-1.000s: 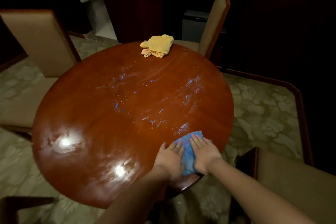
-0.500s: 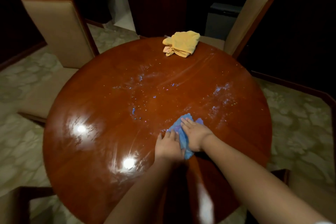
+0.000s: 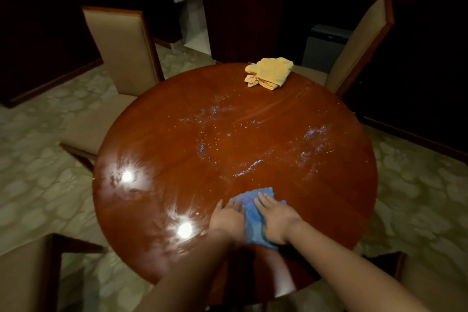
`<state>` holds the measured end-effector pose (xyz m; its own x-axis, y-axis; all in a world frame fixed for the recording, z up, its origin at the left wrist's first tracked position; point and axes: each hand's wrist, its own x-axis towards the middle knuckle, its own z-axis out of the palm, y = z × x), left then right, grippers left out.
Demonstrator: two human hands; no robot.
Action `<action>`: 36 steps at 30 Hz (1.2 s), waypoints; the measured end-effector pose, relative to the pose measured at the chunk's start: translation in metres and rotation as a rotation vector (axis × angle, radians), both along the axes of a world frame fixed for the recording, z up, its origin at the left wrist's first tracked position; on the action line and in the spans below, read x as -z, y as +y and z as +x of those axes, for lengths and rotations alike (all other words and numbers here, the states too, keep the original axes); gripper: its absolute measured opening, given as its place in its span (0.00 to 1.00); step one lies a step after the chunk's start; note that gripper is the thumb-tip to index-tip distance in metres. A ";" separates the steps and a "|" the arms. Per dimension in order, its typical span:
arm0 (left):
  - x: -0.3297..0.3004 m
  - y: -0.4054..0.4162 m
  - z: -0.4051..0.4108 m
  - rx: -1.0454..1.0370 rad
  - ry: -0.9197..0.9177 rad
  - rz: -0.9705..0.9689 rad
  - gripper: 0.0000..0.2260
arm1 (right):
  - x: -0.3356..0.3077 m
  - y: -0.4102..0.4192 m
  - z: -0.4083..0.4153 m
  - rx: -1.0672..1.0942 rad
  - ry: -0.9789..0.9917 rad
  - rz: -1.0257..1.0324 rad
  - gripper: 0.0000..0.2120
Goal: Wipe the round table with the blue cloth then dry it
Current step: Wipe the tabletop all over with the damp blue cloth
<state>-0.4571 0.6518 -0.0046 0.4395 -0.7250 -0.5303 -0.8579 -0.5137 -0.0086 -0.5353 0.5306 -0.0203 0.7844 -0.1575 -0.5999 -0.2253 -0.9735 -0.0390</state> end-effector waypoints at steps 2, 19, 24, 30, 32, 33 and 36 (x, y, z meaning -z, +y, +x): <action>-0.001 0.006 0.003 -0.013 0.006 0.016 0.31 | 0.002 0.007 0.003 0.005 0.009 0.006 0.33; 0.003 -0.055 0.116 -0.003 0.020 0.033 0.36 | 0.014 -0.026 0.119 0.142 -0.039 -0.010 0.31; 0.008 -0.041 0.106 0.000 -0.041 0.066 0.33 | 0.013 -0.015 0.107 0.095 -0.020 -0.090 0.30; 0.009 0.001 0.063 -0.016 -0.052 0.085 0.32 | 0.016 0.029 0.059 -0.023 -0.069 -0.184 0.28; 0.009 0.016 0.045 -0.029 -0.047 0.101 0.33 | 0.014 0.043 0.042 -0.031 -0.070 -0.173 0.27; 0.009 0.023 0.037 -0.034 -0.045 0.111 0.33 | 0.013 0.049 0.034 -0.031 -0.066 -0.163 0.27; 0.010 0.043 0.017 -0.036 -0.035 0.135 0.33 | 0.013 0.067 0.015 -0.041 -0.051 -0.141 0.28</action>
<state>-0.4405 0.6947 -0.0146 0.4840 -0.6316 -0.6057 -0.8367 -0.5366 -0.1092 -0.5203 0.5973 -0.0329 0.8210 -0.2052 -0.5328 -0.1870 -0.9783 0.0888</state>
